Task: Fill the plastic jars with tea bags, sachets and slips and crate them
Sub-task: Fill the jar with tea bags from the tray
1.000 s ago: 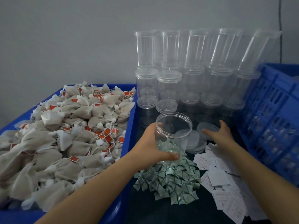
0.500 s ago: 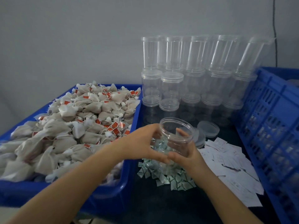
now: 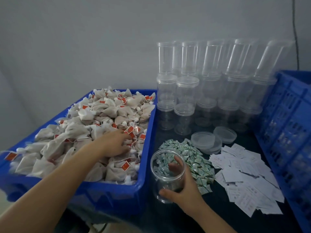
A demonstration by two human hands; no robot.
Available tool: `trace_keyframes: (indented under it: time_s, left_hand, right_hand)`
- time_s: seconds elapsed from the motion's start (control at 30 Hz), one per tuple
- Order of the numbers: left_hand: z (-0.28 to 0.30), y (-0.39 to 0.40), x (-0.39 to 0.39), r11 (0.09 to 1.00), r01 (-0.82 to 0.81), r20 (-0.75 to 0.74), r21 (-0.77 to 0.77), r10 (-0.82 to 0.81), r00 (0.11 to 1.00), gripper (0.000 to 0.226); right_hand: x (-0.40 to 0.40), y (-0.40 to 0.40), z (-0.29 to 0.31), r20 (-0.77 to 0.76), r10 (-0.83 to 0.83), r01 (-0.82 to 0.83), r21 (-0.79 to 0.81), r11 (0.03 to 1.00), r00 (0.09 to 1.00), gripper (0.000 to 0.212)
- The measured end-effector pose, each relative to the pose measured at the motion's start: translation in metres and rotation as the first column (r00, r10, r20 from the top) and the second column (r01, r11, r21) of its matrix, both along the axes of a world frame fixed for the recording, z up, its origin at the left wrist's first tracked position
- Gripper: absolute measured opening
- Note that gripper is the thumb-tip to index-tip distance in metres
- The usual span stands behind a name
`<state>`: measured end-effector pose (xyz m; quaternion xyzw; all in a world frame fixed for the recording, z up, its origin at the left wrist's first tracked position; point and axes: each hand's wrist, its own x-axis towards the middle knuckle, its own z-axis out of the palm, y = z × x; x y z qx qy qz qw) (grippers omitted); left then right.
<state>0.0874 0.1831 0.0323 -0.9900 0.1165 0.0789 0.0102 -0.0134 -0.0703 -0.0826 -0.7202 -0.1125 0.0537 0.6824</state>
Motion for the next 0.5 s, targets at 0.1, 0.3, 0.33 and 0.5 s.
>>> trace_keyframes:
  time_s: [0.1,0.3,0.33,0.5]
  left_hand:
    - [-0.003,-0.005,0.003,1.0,0.012,0.052,-0.004,-0.011,0.999,0.043]
    - [-0.018,-0.012,0.006,0.999,-0.003,0.157,-0.037,0.009,0.988,0.036]
    - [-0.02,-0.014,0.006,0.999,-0.023,0.166,-0.038,0.029,0.986,0.036]
    - [-0.023,-0.019,0.009,0.989,-0.142,0.202,-0.034,0.146,0.968,0.031]
  right_hand:
    - [0.003,0.004,-0.01,0.028,-0.021,0.022,-0.015,1.0,0.999,0.108]
    - [0.007,0.005,-0.02,0.073,-0.017,0.022,-0.073,0.997,0.997,0.11]
    - [0.007,0.006,-0.021,0.077,-0.02,0.026,-0.076,0.997,0.997,0.11]
    - [0.007,0.006,-0.019,0.105,-0.038,0.047,-0.089,0.995,0.994,0.101]
